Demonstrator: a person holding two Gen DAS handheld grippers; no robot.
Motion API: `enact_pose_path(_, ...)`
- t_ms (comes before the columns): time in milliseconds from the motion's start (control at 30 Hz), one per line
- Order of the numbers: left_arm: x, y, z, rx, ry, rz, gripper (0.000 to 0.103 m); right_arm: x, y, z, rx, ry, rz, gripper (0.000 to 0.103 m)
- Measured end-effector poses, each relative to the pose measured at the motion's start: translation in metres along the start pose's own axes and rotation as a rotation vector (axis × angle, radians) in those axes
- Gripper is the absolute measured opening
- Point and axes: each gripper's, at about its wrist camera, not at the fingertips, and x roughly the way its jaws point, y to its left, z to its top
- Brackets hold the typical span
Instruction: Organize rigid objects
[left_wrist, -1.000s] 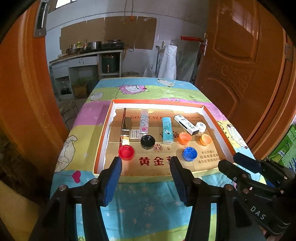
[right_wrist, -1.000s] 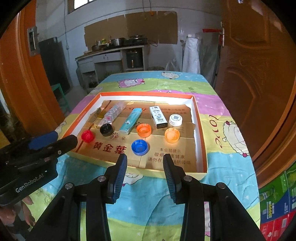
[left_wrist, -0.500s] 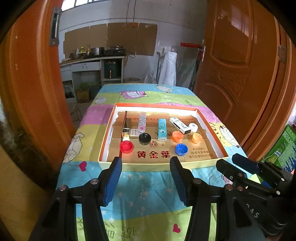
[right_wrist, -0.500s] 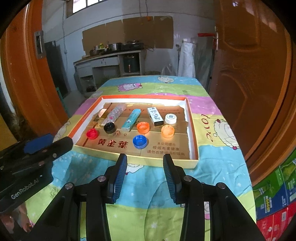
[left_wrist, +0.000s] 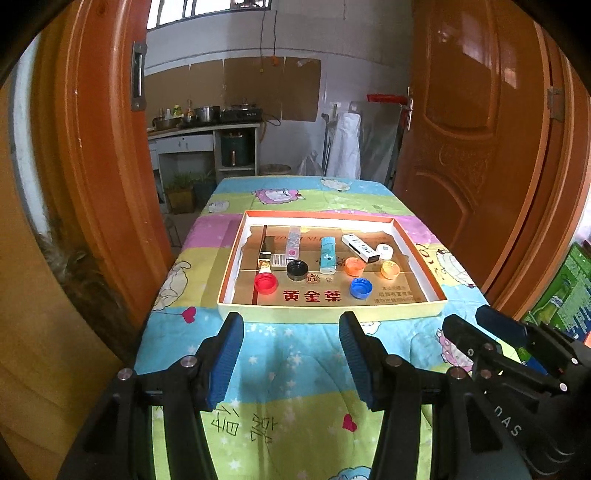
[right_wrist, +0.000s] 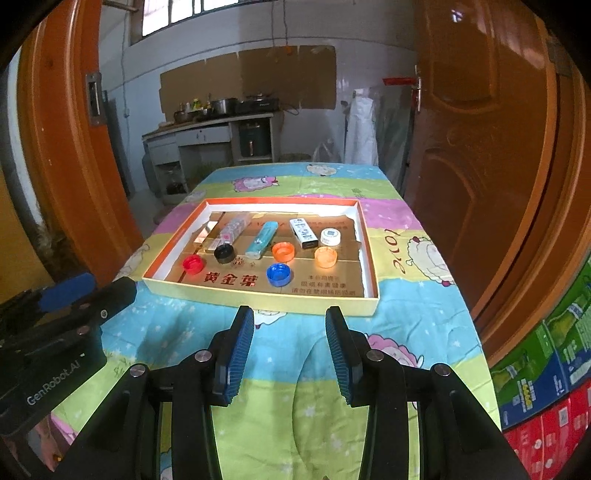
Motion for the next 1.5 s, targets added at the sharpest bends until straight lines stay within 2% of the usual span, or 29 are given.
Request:
enact_pose_path(333,-0.022,-0.007,-0.011,0.016,-0.03,0.051,0.053,-0.024,0.005,-0.008,-0.001,-0.031,-0.009,0.042)
enact_pose_path(900,-0.08,-0.015,-0.042,0.013,-0.078,0.052,0.053,-0.083,0.017,-0.033,-0.007,-0.087,-0.021,0.042)
enact_pose_path(1500,-0.116,-0.025,-0.074,0.015,-0.067,0.07,0.053,-0.131,0.014,-0.074,0.019,-0.102,0.0,0.042)
